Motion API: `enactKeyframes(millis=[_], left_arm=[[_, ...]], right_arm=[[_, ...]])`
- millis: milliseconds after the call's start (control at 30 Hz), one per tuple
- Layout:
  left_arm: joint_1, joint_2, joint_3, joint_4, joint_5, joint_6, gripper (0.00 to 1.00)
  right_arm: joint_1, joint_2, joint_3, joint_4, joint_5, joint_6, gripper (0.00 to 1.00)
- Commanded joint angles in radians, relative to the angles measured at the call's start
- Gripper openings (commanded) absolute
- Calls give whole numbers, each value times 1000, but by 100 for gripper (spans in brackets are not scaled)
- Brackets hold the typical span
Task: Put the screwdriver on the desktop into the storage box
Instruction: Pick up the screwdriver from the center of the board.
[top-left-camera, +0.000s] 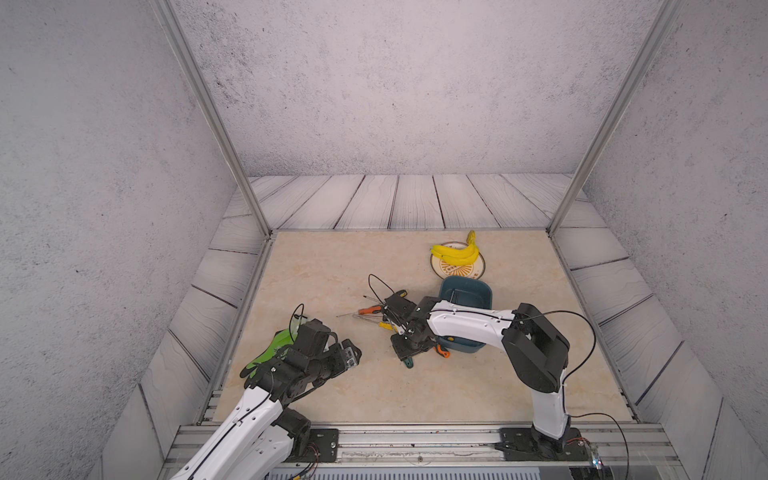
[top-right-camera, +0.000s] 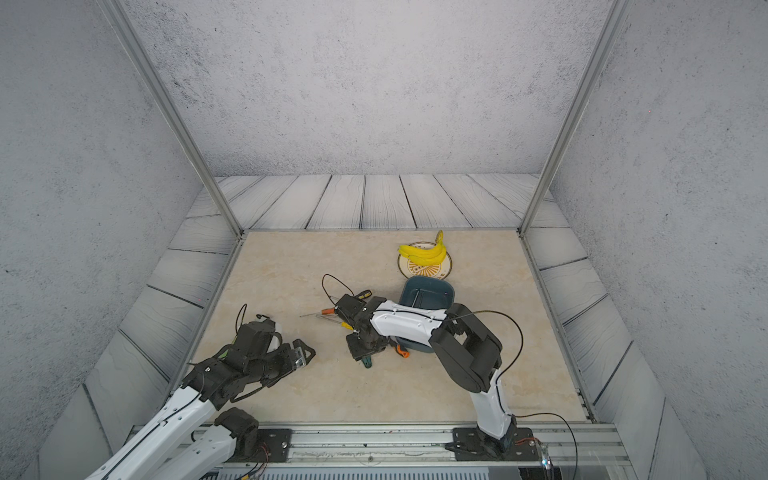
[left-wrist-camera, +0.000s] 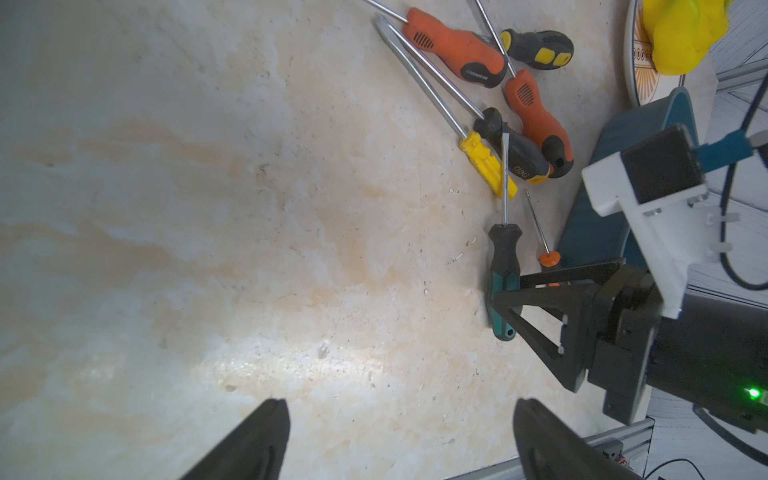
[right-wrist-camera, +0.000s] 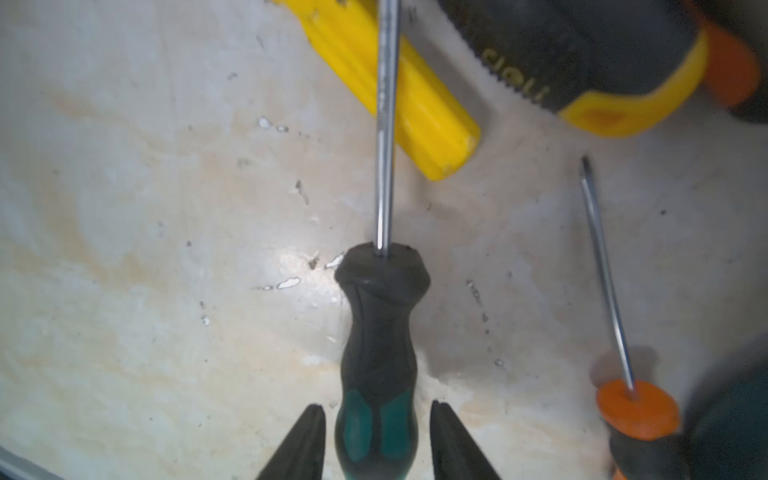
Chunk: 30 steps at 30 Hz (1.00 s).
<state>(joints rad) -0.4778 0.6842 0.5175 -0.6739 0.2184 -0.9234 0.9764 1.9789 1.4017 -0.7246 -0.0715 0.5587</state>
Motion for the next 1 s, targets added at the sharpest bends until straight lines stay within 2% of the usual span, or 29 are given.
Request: enactKeyframes(millis=[0, 267, 467, 800, 967], left_arm=[[13, -11, -13, -10, 4, 2, 91], [13, -16, -13, -12, 3, 1, 90], [14, -17, -15, -11, 1, -2, 90], [14, -18, 2, -20, -4, 3, 90], [15, -11, -2, 22, 30, 9, 90]], right_arm=[[6, 18, 19, -16, 19, -3, 45], [6, 35, 18, -12, 26, 2, 40], [6, 9, 4, -12, 21, 1, 31], [6, -125, -53, -14, 32, 7, 25], [5, -208, -82, -16, 36, 10, 24]])
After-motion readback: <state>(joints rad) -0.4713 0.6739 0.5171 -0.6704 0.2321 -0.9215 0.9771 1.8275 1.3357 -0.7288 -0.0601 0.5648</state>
